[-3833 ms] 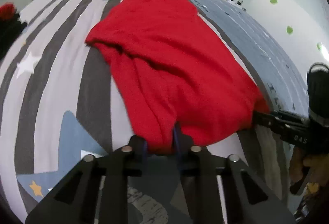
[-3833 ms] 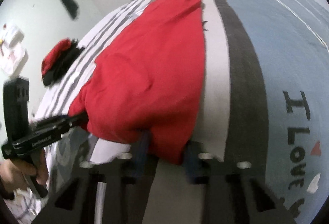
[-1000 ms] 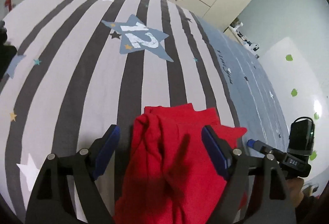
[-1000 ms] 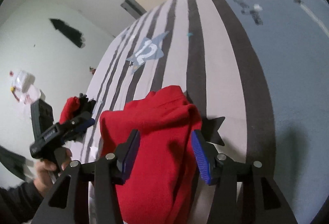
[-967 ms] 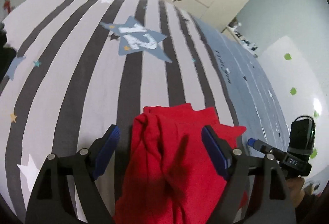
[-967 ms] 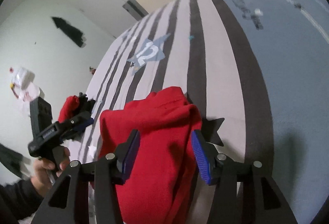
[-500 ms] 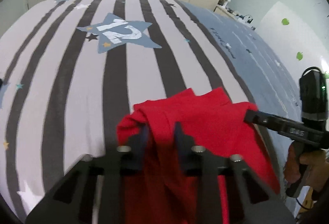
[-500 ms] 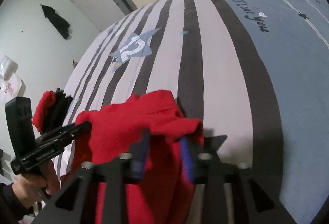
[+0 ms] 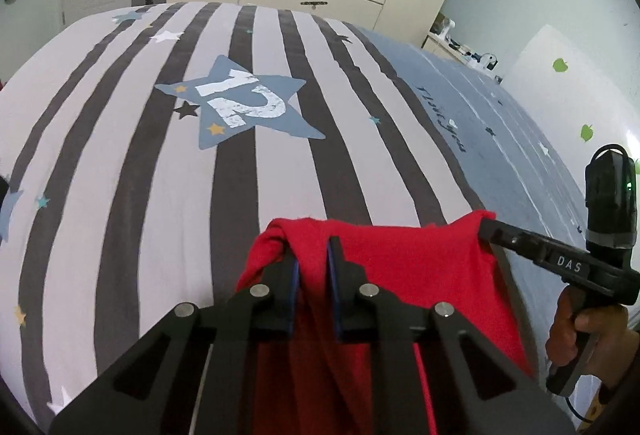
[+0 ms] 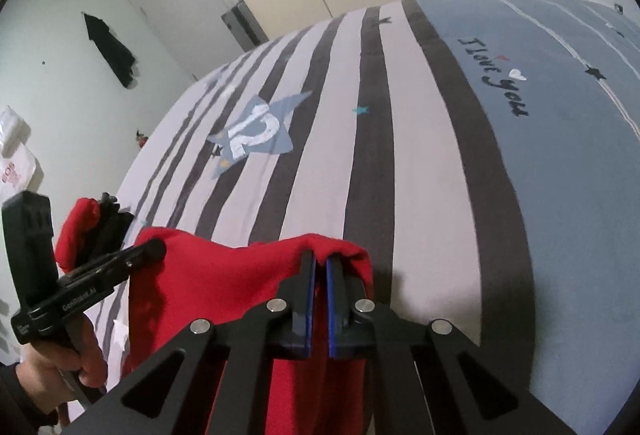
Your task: Fold clothes
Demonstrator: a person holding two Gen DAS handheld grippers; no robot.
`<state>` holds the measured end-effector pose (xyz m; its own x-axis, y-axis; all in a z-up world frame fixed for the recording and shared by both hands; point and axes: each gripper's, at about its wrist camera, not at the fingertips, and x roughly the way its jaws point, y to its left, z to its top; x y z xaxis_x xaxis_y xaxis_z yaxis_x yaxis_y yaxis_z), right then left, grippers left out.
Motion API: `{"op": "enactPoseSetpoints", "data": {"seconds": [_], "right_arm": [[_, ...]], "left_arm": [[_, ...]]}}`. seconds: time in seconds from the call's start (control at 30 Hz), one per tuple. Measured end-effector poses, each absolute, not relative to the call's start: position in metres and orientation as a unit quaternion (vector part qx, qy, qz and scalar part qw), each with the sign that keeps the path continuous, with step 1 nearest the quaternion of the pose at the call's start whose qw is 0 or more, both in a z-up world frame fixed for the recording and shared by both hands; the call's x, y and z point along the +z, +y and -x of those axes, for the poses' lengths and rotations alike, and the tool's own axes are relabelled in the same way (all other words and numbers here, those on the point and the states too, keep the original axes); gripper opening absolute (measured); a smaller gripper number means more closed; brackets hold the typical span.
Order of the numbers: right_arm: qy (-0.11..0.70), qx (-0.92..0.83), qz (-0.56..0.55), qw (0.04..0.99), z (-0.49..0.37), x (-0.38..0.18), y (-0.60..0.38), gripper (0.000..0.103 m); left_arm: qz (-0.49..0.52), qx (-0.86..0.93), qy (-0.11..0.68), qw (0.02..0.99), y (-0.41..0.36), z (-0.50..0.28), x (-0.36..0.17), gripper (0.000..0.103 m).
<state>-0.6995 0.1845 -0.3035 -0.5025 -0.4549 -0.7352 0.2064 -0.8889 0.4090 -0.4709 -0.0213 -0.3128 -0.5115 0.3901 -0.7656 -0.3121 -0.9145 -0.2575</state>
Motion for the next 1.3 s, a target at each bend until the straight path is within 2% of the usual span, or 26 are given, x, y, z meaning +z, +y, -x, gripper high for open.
{"op": "enactPoseSetpoints", "data": {"seconds": [0.1,0.17,0.2,0.27,0.33,0.37,0.47,0.5,0.53,0.63,0.93,0.97,1.03,1.17,1.3], "right_arm": [[-0.128,-0.859,-0.461,0.18,0.708,-0.31,0.185,0.004],[-0.116,-0.858,-0.469,0.174,0.715,-0.317,0.182,0.004],[-0.106,-0.852,-0.484,0.171,0.716,-0.324,0.179,0.004],[-0.098,-0.845,-0.497,0.17,0.715,-0.33,0.179,0.005],[-0.103,-0.845,-0.494,0.175,0.708,-0.326,0.184,0.006],[-0.115,-0.848,-0.489,0.169,0.704,-0.322,0.191,0.006],[-0.143,-0.855,-0.477,0.148,0.695,-0.311,0.213,0.008],[-0.14,-0.861,-0.47,0.134,0.692,-0.306,0.218,0.008],[-0.137,-0.867,-0.461,0.133,0.688,-0.301,0.22,0.008],[-0.104,-0.879,-0.44,0.152,0.681,-0.285,0.202,0.008],[-0.014,-0.875,-0.456,0.163,0.693,-0.323,0.123,0.007],[-0.018,-0.874,-0.458,0.159,0.693,-0.331,0.125,0.003],[-0.026,-0.878,-0.452,0.157,0.692,-0.342,0.132,0.003],[-0.014,-0.886,-0.434,0.163,0.686,-0.341,0.134,0.003],[-0.017,-0.894,-0.421,0.155,0.68,-0.316,0.141,0.004]], "left_arm": [[0.457,0.867,-0.045,0.193,-0.019,0.484,-0.318,0.011],[0.501,0.845,-0.034,0.185,-0.016,0.497,-0.337,0.012],[0.515,0.837,-0.035,0.18,-0.017,0.503,-0.342,0.016],[0.514,0.839,-0.05,0.169,-0.027,0.508,-0.338,0.026],[0.503,0.851,-0.066,0.136,-0.04,0.513,-0.324,0.058],[0.49,0.859,-0.092,0.118,-0.051,0.52,-0.311,0.059],[0.442,0.888,-0.096,0.084,-0.065,0.523,-0.282,0.058],[0.427,0.896,-0.081,0.095,-0.061,0.523,-0.276,0.051],[0.414,0.901,-0.068,0.112,-0.056,0.524,-0.271,0.039],[0.412,0.898,-0.018,0.154,-0.026,0.531,-0.27,0.022],[0.454,0.88,0.012,0.138,0.003,0.564,-0.337,0.022],[0.45,0.882,0.011,0.137,0.003,0.564,-0.341,0.022],[0.449,0.883,0.013,0.135,0.006,0.565,-0.343,0.022],[0.449,0.883,-0.005,0.135,0.0,0.569,-0.331,0.022],[0.4,0.907,-0.032,0.123,-0.022,0.554,-0.283,0.019]]}}
